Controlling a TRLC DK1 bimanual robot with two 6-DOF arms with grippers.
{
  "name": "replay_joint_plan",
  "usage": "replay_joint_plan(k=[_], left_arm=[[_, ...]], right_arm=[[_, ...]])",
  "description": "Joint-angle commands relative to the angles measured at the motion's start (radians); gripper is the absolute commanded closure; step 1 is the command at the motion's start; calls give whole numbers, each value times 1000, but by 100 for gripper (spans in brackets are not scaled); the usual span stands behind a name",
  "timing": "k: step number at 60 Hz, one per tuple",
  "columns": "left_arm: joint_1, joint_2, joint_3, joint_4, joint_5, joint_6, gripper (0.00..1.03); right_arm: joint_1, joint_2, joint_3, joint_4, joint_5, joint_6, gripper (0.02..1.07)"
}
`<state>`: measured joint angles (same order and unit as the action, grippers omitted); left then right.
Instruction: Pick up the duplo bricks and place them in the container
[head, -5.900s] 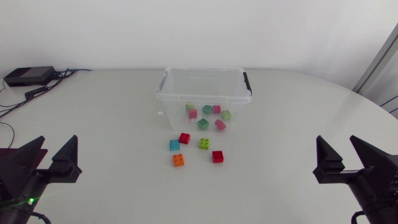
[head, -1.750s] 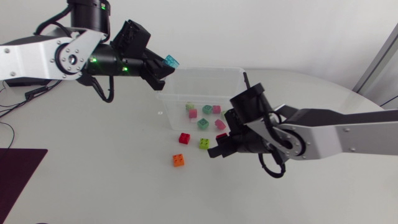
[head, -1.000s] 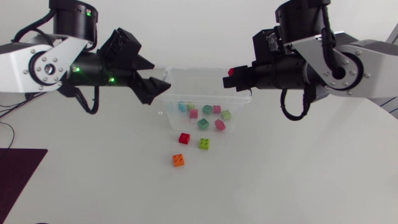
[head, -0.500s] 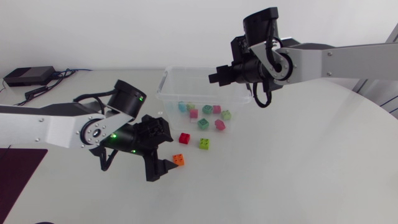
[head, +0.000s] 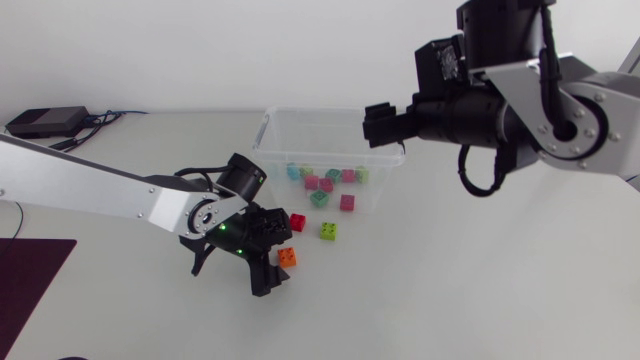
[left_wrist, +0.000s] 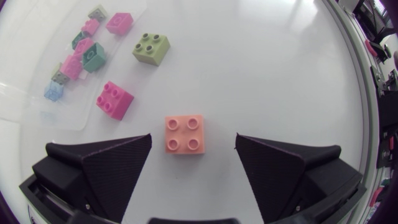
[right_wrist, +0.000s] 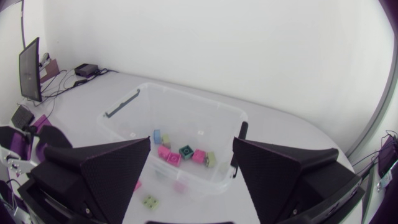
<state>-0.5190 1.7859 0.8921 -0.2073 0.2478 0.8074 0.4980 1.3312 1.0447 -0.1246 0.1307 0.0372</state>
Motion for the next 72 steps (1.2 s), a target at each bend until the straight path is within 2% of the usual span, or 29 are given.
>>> replay_joint_plan(k=[1,6,11,12,23,30,47,54,59,61,67,72], left_arm=[[-12,52,39,5,-8,-14,19],[-24,79,53,3,-24,-20,35],[-30,90,59,3,-31,-37,64],[-32,92,64,3,-35,-47,73],[-36,56,38,-1,-48,-65,75],[-29,-23,13,-49,-48,-57,75],[34,-281,65,-136,-47,-91,75],[68,-330,142,-133,-42,-145,75],[83,-332,191,-106,-36,-201,75],[83,-327,203,-75,-36,-228,75],[77,-292,257,-35,-38,-283,74],[74,-244,306,-3,-53,-324,74]], right_arm=[[28,-55,-107,-27,-2,30,10],[53,-82,-153,-52,-9,50,10],[62,-93,-195,-56,-11,84,10],[65,-95,-204,-55,-11,95,10],[126,-76,-262,-46,-11,168,10],[174,-32,-264,-69,-14,190,7],[215,89,-270,23,-13,299,7],[224,175,-252,36,-2,323,7],[237,237,-238,80,30,480,7],[237,266,-227,83,40,484,7],[240,355,-169,72,72,520,7],[247,404,-106,5,72,566,7]])
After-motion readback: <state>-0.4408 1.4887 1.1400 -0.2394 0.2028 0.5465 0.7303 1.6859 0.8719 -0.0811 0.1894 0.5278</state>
